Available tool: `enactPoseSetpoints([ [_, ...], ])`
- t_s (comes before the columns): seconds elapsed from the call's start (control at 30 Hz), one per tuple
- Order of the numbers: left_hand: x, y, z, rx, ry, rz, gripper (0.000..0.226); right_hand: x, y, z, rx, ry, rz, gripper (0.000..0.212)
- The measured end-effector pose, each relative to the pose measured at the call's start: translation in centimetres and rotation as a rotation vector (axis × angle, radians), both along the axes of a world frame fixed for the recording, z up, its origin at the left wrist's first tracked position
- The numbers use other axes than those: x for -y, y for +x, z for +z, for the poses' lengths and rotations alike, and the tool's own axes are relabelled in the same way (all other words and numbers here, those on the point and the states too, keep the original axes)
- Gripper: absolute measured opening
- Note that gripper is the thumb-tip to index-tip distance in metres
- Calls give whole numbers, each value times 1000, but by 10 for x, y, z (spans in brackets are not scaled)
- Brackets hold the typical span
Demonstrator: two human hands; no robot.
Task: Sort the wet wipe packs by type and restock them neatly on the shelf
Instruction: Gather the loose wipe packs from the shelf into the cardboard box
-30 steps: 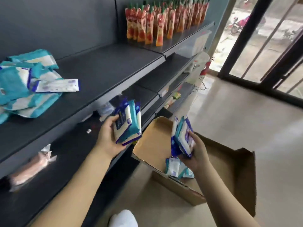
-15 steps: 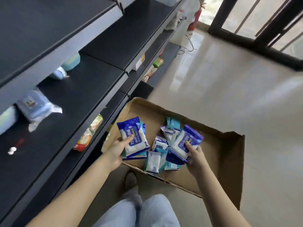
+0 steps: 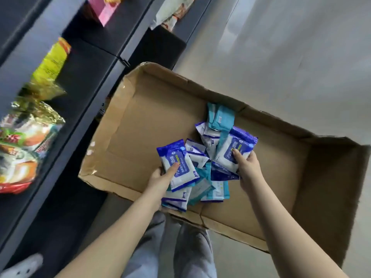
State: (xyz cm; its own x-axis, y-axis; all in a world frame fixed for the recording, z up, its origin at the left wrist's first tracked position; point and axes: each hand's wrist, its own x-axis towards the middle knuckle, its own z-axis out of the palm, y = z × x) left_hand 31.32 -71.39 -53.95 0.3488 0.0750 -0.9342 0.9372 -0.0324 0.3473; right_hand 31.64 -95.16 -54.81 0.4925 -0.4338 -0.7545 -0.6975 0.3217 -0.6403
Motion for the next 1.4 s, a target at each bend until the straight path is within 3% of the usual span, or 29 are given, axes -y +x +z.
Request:
enactPoseSetpoints([
  [0.13, 29, -3, -35, 110, 116, -76, 40, 9, 18, -38, 60, 15, 106, 16],
  [0.23, 38, -5, -57, 170, 213, -266, 61, 10, 28, -56, 34, -71, 187, 15],
  [0.33, 44, -6, -67, 181, 194, -315, 86, 13, 31, -66, -23, -124, 232, 38],
  [0.47, 43, -5, -59, 151, 360, -545, 84, 17, 24, -53, -43, 20, 259, 58],
  [0.53, 36, -4, -45, 108, 231, -411, 80, 17, 15, -34, -66, 61, 302, 62],
  [0.63, 24, -2, 5, 84, 92, -158, 65, 23, -1, 20, -62, 0, 318, 60],
  [0.8, -8, -10, 146, 237, 63, -7, 39, -1, -13, 166, 178, 14, 419, 24],
  [0.93, -45, -37, 271, 523, 74, 99, 32, -44, -12, 280, 386, 21, 548, 20],
  [1.07, -97, -76, 365, 788, 122, 338, 26, -105, -5, 369, 560, 53, 743, 22],
  [1.4, -302, -229, 510, 1080, 430, 758, 29, -326, -47, 525, 861, 152, 1130, 26],
])
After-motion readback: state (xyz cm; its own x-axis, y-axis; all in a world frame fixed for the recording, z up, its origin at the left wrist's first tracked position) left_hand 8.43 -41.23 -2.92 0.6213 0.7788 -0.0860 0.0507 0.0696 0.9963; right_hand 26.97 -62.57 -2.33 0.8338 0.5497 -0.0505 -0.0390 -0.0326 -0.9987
